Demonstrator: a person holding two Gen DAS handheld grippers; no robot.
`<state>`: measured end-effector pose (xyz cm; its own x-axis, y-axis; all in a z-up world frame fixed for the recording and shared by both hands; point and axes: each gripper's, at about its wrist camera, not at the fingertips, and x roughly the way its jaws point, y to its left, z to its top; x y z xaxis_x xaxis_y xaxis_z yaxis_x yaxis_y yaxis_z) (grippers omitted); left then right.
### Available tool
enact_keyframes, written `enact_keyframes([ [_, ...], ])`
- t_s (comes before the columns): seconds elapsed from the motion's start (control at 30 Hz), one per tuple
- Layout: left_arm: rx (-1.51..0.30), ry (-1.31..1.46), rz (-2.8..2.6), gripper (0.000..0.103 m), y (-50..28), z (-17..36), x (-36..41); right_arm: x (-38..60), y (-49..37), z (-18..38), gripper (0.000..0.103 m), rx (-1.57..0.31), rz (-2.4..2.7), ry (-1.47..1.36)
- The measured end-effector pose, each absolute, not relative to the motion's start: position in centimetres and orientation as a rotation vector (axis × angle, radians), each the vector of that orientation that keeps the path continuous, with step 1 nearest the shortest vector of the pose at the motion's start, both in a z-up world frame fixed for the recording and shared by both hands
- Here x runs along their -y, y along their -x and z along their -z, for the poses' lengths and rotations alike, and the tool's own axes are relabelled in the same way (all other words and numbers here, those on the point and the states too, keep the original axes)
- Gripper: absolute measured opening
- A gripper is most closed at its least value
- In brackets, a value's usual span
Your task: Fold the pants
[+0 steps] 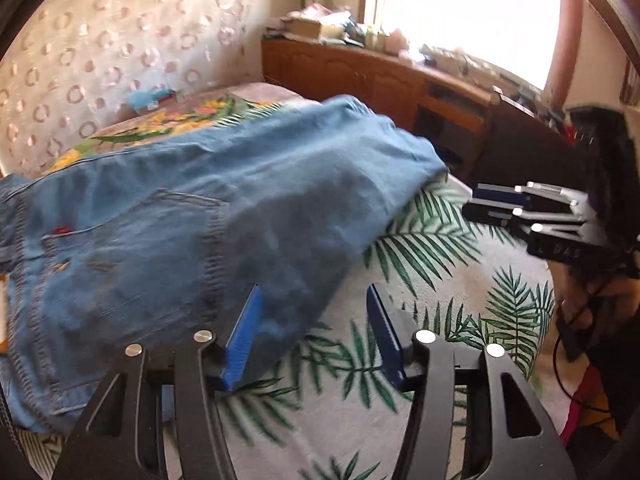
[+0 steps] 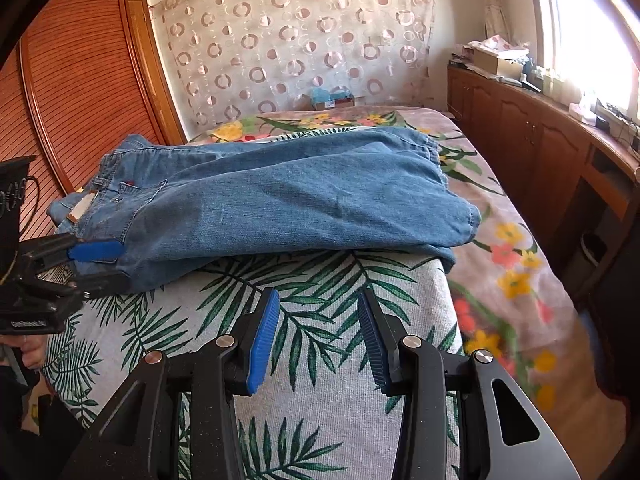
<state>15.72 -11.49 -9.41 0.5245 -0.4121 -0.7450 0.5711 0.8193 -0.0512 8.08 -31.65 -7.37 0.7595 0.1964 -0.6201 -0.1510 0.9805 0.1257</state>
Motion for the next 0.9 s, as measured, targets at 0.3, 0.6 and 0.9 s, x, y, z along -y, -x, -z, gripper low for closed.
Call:
enact_keyframes([
  [0.3, -0.816, -0.349, 0.546, 0.005, -17.3, 9.9, 13.1, 33.9, -8.1, 7.4, 0.042, -0.691, -0.155, -0.080],
  [0.6, -0.678, -0.263, 0.540, 0.003, -17.5, 3.3, 10.7, 34.6, -10.2, 6.9, 0.042, -0.700, -0.118, -0.067],
  [0.9, -0.681, -0.244, 0.513, 0.003, -18.9, 3.4, 9.7, 33.4, -12.8, 7.7, 0.042, -0.756, -0.144, -0.054],
])
